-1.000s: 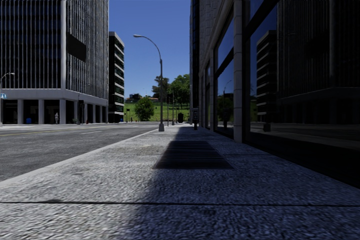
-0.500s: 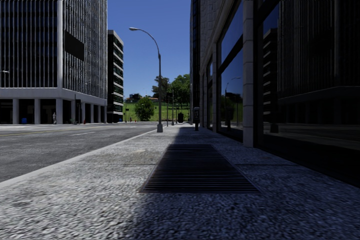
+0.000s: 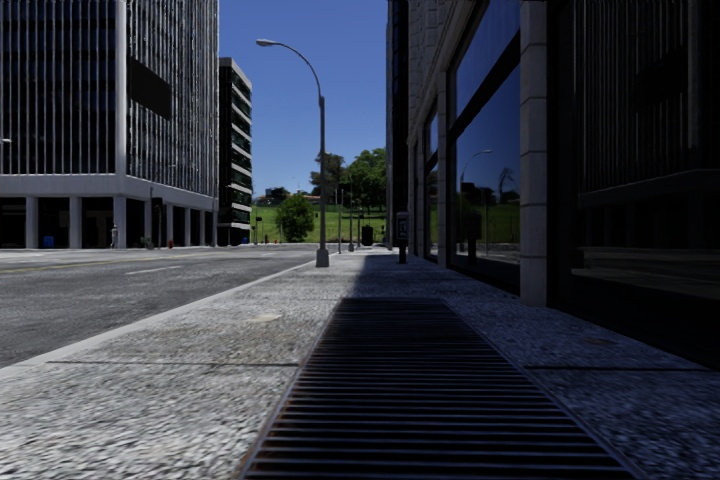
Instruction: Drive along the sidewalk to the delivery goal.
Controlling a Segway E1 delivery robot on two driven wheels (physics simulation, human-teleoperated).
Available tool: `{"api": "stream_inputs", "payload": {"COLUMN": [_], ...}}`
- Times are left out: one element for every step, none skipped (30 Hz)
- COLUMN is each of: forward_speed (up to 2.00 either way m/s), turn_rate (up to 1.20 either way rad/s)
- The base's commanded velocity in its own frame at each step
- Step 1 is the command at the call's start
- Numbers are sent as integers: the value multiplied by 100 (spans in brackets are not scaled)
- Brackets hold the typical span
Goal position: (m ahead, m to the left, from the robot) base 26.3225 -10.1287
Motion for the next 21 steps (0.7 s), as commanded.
{"api": "stream_inputs", "payload": {"forward_speed": [200,200,200,200,200,200,200,200,200,200,200,200,200,200,200,200,200,200,200,200,200], "turn_rate": [0,0,0,0,0,0,0,0,0,0,0,0,0,0,0,0,0,0,0,0,0]}}
